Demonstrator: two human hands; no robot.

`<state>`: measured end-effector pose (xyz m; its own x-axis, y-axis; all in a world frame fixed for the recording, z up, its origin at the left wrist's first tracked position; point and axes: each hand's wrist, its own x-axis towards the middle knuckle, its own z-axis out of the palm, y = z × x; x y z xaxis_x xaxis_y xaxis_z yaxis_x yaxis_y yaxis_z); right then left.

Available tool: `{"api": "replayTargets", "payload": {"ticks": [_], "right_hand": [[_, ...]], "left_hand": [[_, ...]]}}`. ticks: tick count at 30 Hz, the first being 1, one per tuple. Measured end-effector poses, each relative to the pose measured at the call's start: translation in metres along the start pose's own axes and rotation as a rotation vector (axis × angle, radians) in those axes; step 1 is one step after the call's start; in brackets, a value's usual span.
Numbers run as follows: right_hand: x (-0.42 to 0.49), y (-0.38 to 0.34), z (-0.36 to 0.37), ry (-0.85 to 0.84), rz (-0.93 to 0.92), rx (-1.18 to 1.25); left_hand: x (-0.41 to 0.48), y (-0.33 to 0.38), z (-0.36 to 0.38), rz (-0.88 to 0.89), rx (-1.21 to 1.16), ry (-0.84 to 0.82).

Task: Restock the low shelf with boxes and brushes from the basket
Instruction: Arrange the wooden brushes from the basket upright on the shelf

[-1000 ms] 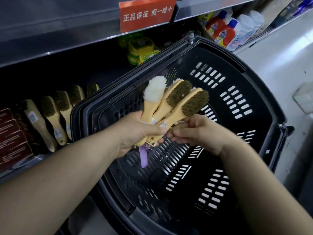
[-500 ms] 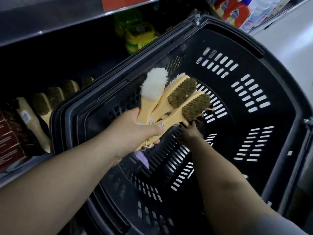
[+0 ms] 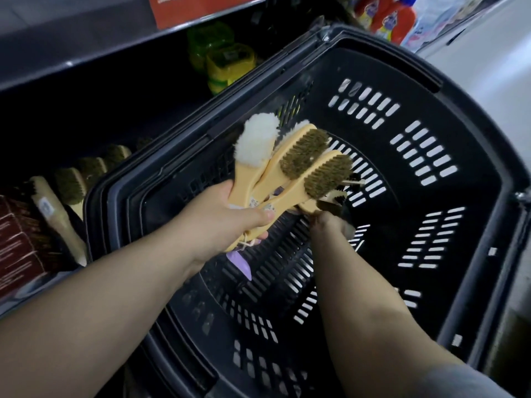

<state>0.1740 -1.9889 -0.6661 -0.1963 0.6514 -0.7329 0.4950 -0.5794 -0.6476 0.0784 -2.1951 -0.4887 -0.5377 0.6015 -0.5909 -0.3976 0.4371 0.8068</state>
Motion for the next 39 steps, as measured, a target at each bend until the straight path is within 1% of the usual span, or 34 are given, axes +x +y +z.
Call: {"api": "replayTargets", "payload": {"ticks": [1, 2, 4, 7, 10, 12, 14, 16, 18, 20, 22, 24, 28, 31, 33, 36, 39], "right_hand": [[0.001, 0.000, -0.001, -0.001, 0.036, 0.008], [-0.001, -0.008, 0.003, 0.012, 0.129, 0.075], [-0.012, -0.020, 0.010, -0.009, 0.221, 0.182], [-0.030, -0.028, 0.003, -0.077, 0.188, 0.249], [-0.054, -0.049, -0.009, -0.184, 0.128, 0.378], [-0.075, -0.063, -0.020, -0.267, 0.091, 0.424], [-0.102, -0.074, -0.033, -0.343, 0.049, 0.424], [-0.132, -0.082, -0.043, -0.432, 0.007, 0.397], [-0.159, -0.085, -0.050, -0.558, -0.016, 0.376], [-0.187, -0.085, -0.052, -0.678, -0.018, 0.388], [-0.209, -0.081, -0.048, -0.734, 0.009, 0.397], [-0.232, -0.078, -0.038, -0.775, 0.016, 0.400], [-0.270, -0.070, -0.010, -0.832, -0.059, 0.367], [-0.301, -0.064, 0.013, -0.953, -0.092, 0.346], [-0.319, -0.061, 0.027, -0.966, -0.124, 0.295], [-0.337, -0.052, 0.049, -0.963, -0.190, 0.158], [-0.346, -0.039, 0.069, -0.955, -0.212, 0.052]], "left_hand": [[0.001, 0.001, 0.001, 0.005, -0.007, 0.001], [0.001, 0.003, 0.002, 0.011, -0.013, -0.001], [0.003, 0.007, 0.005, 0.029, -0.025, -0.005], [0.008, 0.014, 0.012, 0.059, -0.033, -0.009], [0.015, 0.020, 0.024, 0.083, -0.043, -0.024], [0.017, 0.023, 0.033, 0.100, -0.052, -0.027], [0.016, 0.025, 0.041, 0.104, -0.106, -0.032], [0.009, 0.026, 0.047, 0.090, -0.207, -0.048], [-0.002, 0.027, 0.051, 0.062, -0.300, -0.056], [-0.017, 0.029, 0.050, 0.054, -0.374, -0.075], [-0.036, 0.031, 0.043, 0.056, -0.420, -0.087], [-0.057, 0.030, 0.031, 0.071, -0.464, -0.075], [-0.098, 0.024, 0.006, 0.134, -0.528, 0.023], [-0.131, 0.017, -0.017, 0.206, -0.606, 0.081], [-0.149, 0.012, -0.032, 0.246, -0.656, 0.117], [-0.171, 0.002, -0.056, 0.284, -0.664, 0.203], [-0.184, -0.017, -0.080, 0.234, -0.681, 0.260]]}}
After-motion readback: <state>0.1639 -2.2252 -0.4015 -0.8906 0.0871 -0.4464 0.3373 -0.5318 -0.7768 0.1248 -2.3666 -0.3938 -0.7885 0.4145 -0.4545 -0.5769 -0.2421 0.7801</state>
